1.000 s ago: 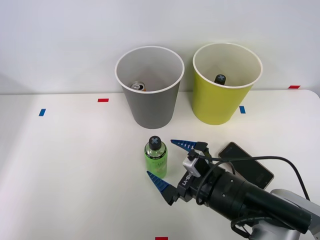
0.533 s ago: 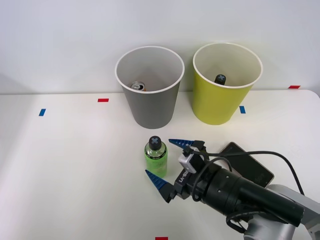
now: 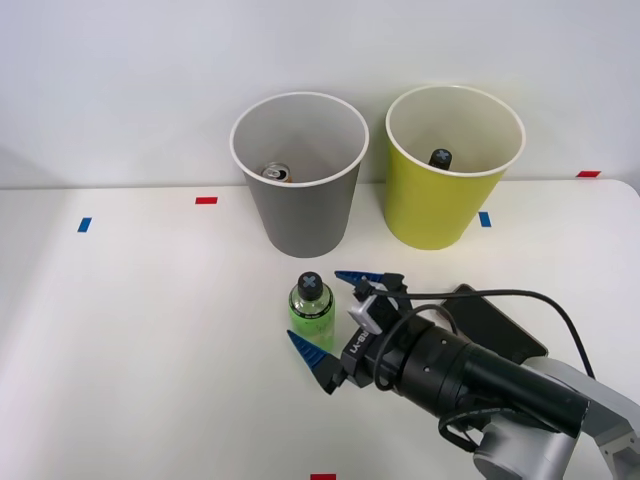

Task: Put cans in the gray bin, plastic bottles in the light green bin

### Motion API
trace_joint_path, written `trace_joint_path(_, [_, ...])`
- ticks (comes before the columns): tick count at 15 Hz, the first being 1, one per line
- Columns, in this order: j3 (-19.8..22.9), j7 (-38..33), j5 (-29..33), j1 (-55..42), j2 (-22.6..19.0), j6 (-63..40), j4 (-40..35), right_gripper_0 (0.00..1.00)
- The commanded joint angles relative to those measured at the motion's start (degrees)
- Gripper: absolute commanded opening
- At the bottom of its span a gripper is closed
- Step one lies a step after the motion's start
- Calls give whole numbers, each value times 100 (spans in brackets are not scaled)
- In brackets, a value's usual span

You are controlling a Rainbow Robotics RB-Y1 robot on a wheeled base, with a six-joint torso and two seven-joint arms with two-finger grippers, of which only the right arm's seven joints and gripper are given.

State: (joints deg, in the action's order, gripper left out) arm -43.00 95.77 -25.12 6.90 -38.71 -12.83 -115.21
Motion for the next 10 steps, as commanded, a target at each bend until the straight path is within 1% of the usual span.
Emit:
trace_joint_path(1, [2, -85, 60, 31, -14, 8, 69, 100])
trace_joint_path(10, [2, -164, 156, 31, 162, -18, 69, 100])
